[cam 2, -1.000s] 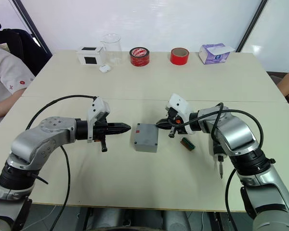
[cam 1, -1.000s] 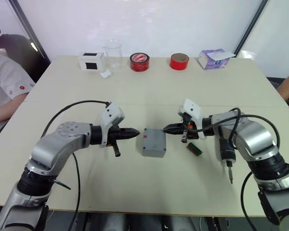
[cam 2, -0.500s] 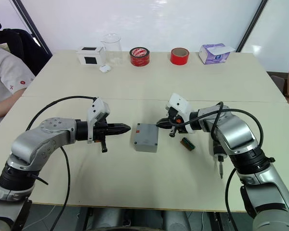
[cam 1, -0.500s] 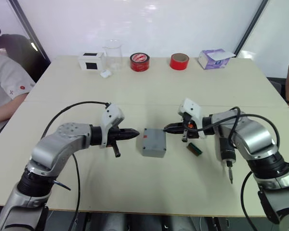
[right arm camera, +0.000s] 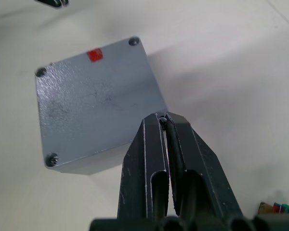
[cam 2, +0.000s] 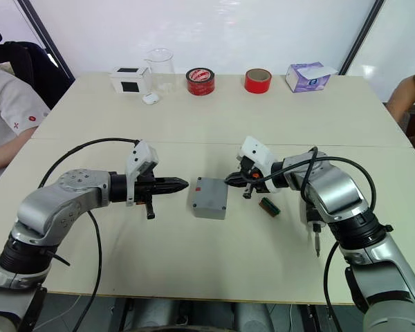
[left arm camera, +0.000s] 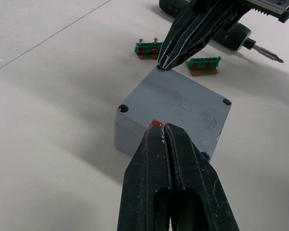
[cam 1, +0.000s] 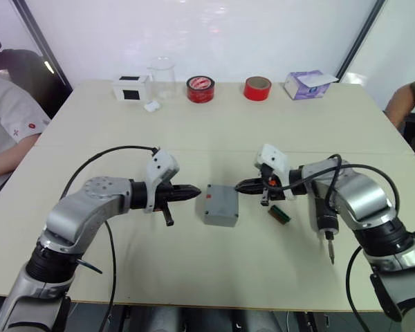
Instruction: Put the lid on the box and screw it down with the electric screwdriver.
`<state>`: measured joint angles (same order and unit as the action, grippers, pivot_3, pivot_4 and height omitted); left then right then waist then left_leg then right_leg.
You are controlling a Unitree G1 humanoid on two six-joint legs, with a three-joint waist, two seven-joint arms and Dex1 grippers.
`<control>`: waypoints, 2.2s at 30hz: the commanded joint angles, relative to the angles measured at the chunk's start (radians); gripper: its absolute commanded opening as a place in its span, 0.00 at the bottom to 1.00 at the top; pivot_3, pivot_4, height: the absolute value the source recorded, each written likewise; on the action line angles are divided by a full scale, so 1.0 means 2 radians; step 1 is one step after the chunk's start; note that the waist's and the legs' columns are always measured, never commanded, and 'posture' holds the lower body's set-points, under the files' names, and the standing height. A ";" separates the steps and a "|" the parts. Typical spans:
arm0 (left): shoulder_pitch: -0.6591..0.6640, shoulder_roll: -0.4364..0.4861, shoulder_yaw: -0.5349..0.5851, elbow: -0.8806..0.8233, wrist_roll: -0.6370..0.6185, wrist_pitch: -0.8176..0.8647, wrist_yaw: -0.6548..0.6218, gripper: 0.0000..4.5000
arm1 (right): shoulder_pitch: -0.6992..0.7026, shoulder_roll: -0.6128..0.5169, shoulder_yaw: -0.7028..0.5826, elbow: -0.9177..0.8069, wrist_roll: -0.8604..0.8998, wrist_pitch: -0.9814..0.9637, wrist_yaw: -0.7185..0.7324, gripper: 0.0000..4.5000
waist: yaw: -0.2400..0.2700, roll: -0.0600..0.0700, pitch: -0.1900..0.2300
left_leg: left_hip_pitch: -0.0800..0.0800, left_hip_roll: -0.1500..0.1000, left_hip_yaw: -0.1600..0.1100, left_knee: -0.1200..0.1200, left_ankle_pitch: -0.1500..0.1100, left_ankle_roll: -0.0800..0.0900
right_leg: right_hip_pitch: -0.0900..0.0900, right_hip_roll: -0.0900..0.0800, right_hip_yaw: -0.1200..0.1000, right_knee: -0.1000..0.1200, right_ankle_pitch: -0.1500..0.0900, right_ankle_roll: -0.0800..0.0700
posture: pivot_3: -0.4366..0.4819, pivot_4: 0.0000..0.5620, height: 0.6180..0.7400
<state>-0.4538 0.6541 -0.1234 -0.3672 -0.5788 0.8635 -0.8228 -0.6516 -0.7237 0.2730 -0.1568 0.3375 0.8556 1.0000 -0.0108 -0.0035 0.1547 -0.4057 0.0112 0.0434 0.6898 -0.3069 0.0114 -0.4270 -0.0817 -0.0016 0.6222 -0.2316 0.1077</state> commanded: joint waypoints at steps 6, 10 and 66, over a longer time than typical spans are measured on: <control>0.006 -0.006 0.014 -0.020 -0.003 -0.008 0.009 0.00 | -0.031 -0.007 0.021 0.019 -0.015 -0.008 0.028 0.15 | 0.000 0.000 0.000 | 0.000 0.000 0.000 0.000 0.000 0.000 | 0.000 0.000 0.000 0.000 0.000 0.000 | 0.48 0.27 1.00; 0.012 -0.009 0.015 -0.024 -0.005 -0.008 0.015 0.00 | -0.037 -0.004 0.020 0.024 -0.016 -0.004 0.032 0.45 | 0.000 0.000 0.000 | 0.000 0.000 0.000 0.000 0.000 0.000 | 0.000 0.000 0.000 0.000 0.000 0.000 | 0.48 0.27 1.00; -0.032 0.009 -0.057 -0.125 -0.009 -0.018 -0.040 0.00 | -0.099 -0.203 0.108 0.202 0.284 0.379 -0.228 0.66 | 0.000 0.000 0.001 | 0.000 0.000 0.001 -0.002 0.000 0.000 | -0.001 0.000 0.001 -0.002 0.000 0.000 | 0.48 0.27 1.00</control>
<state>-0.5164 0.6737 -0.2578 -0.5756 -0.5825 0.8240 -0.9190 -0.8602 -1.1475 0.4743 0.2528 0.9094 1.6076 0.5569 -0.0106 -0.0027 0.1558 -0.4066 0.0116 0.0448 0.6867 -0.3070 0.0115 -0.4285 -0.0816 -0.0005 0.6186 -0.2315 0.1075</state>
